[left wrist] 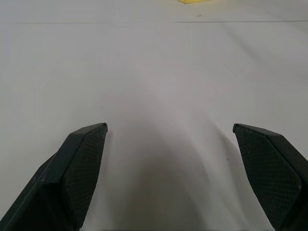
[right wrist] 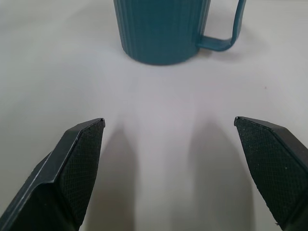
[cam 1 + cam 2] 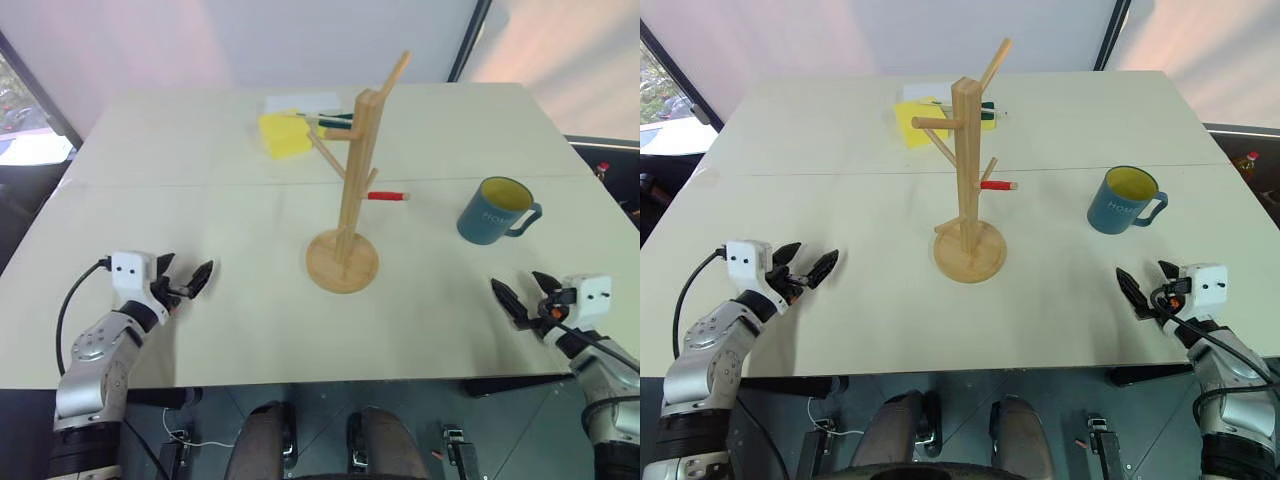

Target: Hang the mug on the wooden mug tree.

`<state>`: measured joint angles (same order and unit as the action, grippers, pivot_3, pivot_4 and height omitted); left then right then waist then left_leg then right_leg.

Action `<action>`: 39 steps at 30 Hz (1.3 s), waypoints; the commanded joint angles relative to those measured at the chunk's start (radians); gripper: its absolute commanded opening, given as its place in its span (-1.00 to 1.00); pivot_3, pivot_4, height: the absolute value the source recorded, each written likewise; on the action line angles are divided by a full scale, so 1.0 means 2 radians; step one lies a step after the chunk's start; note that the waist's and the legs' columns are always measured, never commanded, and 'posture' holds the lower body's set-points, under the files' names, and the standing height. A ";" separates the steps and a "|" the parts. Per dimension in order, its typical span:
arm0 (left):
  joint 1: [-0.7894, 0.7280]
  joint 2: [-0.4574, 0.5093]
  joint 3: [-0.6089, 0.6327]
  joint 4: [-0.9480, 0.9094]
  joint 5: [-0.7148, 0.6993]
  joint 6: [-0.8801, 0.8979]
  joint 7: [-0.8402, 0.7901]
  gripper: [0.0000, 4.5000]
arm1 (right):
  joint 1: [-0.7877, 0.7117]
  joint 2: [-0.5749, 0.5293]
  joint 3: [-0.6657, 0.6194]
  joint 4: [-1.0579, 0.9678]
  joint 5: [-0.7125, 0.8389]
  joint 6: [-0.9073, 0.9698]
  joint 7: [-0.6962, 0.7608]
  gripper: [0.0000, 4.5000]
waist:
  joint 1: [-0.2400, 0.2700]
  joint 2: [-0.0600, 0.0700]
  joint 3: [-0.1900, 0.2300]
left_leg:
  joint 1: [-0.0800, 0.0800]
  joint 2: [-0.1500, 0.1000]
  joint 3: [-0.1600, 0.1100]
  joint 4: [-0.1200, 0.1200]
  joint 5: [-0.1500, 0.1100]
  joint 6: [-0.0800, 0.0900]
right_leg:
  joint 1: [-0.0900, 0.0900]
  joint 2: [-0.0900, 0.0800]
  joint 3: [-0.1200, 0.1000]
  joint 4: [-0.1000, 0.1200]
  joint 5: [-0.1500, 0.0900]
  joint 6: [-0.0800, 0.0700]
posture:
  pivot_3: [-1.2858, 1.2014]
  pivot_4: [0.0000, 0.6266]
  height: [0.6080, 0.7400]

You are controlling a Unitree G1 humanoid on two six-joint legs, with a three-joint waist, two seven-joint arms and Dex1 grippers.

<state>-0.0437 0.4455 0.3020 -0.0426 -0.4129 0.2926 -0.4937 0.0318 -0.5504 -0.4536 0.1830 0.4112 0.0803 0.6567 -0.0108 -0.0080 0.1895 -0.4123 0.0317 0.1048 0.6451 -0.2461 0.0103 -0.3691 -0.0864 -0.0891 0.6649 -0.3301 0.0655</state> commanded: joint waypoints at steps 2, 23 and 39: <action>-0.003 0.001 0.010 -0.012 -0.001 -0.009 0.004 1.00 | -0.005 -0.007 -0.006 -0.001 0.000 -0.012 0.002 0.98 | 0.000 0.000 0.000 | 0.000 0.000 0.000 0.000 0.000 0.000 | 0.000 0.000 0.000 0.000 0.000 0.000 | 0.03 -0.52 0.85; -0.006 0.056 -0.150 -0.249 -0.101 0.080 -0.167 1.00 | -0.088 -0.012 0.001 0.047 -0.046 -0.025 -0.051 0.98 | 0.000 0.001 0.000 | -0.001 0.000 0.000 0.000 0.000 0.000 | 0.000 0.000 0.000 0.000 0.000 0.000 | 0.03 -0.52 0.85; -0.082 0.052 -0.219 -0.296 -0.106 0.117 -0.165 1.00 | -0.168 -0.029 0.006 0.149 -0.070 -0.057 -0.094 0.98 | -0.001 0.001 0.000 | 0.000 0.000 0.000 0.001 0.002 -0.002 | 0.001 0.002 0.000 0.000 0.000 0.000 | 0.03 -0.52 0.85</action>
<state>-0.2014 0.5473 -0.1355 -0.6093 -0.6230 0.5403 -0.8188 -0.2833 -0.5801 -0.4322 0.4723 0.2767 -0.0030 0.4761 -0.0124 -0.0062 0.1894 -0.4123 0.0319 0.1053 0.6466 -0.2422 0.0060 -0.3679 -0.0825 -0.0884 0.6655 -0.3299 0.0655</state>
